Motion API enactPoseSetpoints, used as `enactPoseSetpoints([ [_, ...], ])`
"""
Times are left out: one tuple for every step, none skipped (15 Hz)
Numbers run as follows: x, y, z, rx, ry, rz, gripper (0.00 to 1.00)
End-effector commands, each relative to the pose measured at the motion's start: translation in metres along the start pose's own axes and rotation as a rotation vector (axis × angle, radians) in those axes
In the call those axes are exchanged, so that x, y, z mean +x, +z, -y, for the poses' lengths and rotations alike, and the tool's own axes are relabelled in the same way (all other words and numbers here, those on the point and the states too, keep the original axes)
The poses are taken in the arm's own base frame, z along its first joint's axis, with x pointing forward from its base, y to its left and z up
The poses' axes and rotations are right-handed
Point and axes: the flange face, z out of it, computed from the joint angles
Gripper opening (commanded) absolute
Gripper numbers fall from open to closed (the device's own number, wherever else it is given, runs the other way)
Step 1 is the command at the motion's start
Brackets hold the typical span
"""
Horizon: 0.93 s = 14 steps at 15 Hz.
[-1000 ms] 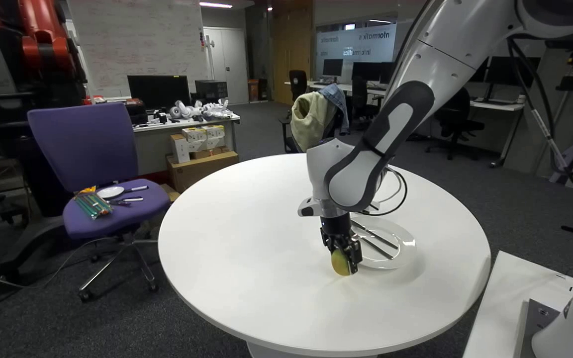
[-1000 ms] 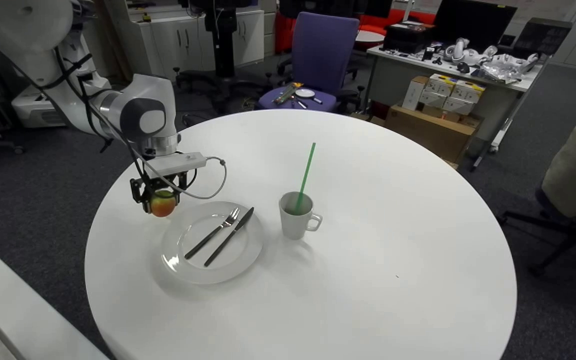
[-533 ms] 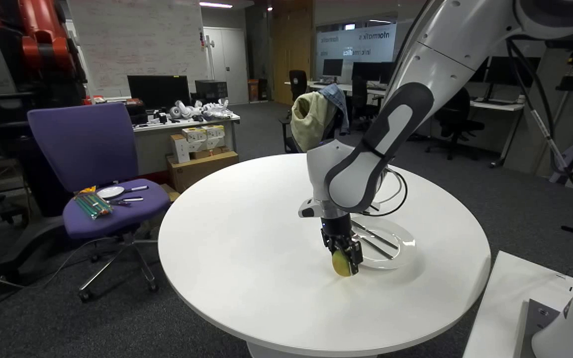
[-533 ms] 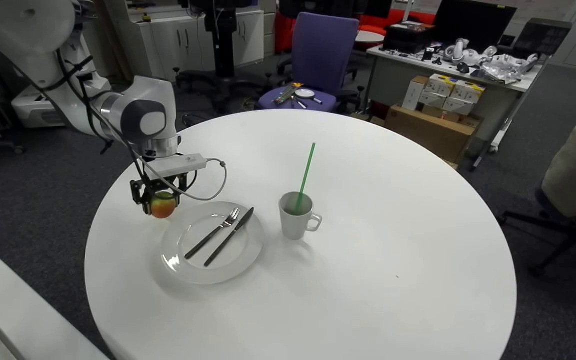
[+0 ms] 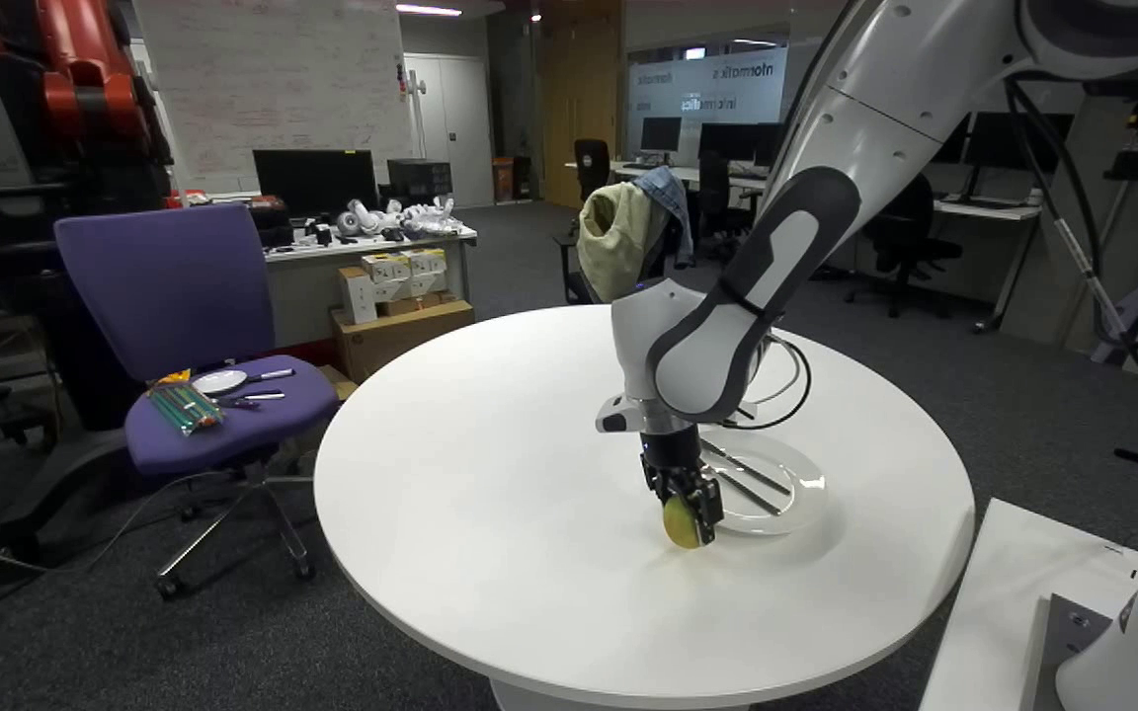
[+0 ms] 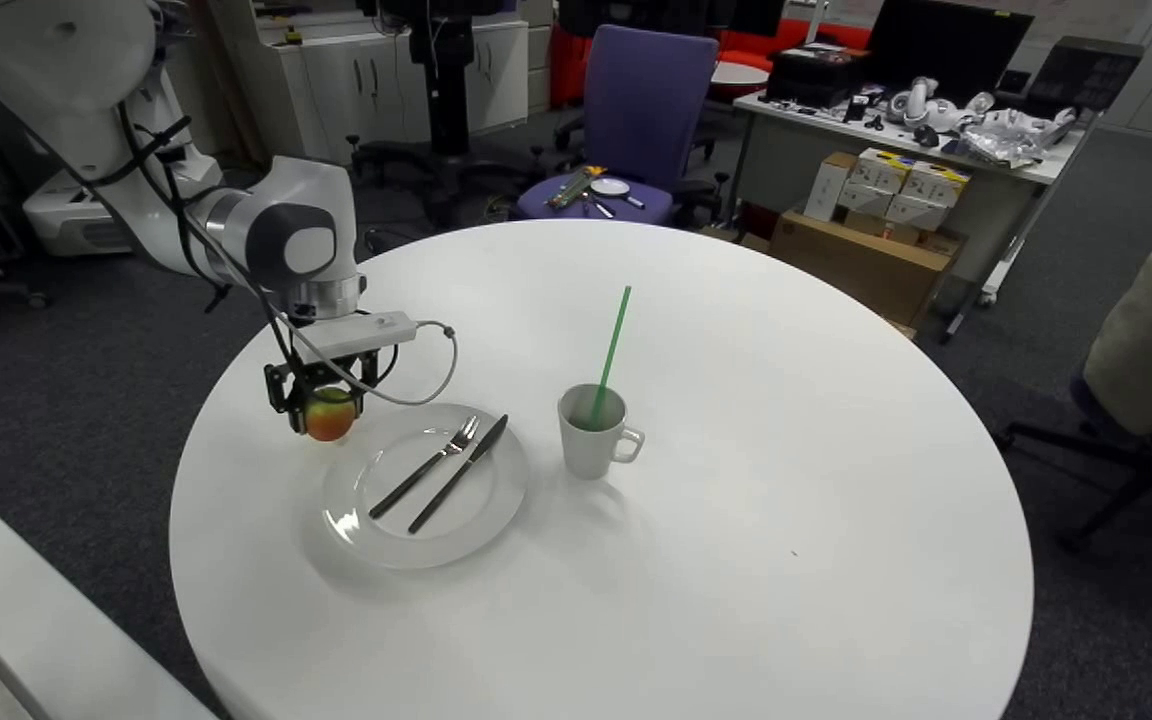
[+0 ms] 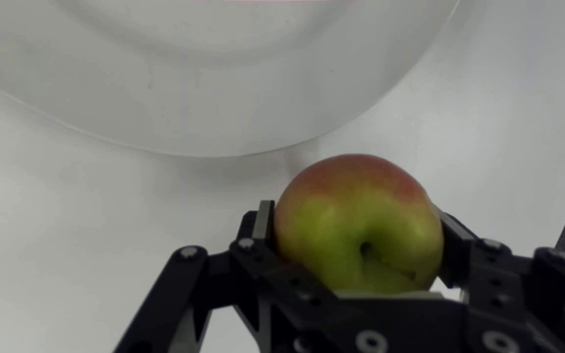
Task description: Move the apple
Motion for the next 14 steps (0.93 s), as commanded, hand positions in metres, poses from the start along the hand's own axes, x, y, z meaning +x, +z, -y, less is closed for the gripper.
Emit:
enactPoseSetpoints([
  [-0.0034, -0.0046, 0.0026, -0.03, 0.016, 0.013, 0.5],
  [-0.0038, -0.0043, 0.0025, -0.03, 0.018, 0.013, 0.5],
  [-0.0041, -0.0039, 0.0024, -0.028, 0.02, 0.013, 0.5],
  [-0.0043, -0.0032, 0.0024, -0.027, 0.021, 0.014, 0.5],
  [-0.0044, -0.0027, 0.0023, -0.024, 0.022, 0.016, 0.5],
  [-0.0045, -0.0022, 0.0024, -0.023, 0.023, 0.017, 0.5],
  [-0.0046, -0.0017, 0.0024, -0.021, 0.025, 0.018, 0.5],
  [-0.0049, -0.0014, 0.0024, -0.019, 0.027, 0.02, 0.5],
  [-0.0053, -0.0013, 0.0024, -0.018, 0.031, 0.02, 0.5],
  [-0.0056, -0.0011, 0.0023, -0.018, 0.035, 0.02, 0.5],
  [-0.0057, -0.0009, 0.0023, -0.016, 0.039, 0.021, 0.5],
  [-0.006, -0.0008, 0.0024, -0.016, 0.043, 0.021, 0.5],
  [-0.006, -0.0008, 0.0023, -0.018, 0.049, 0.021, 0.5],
  [-0.0061, -0.001, 0.0023, -0.018, 0.054, 0.022, 0.5],
])
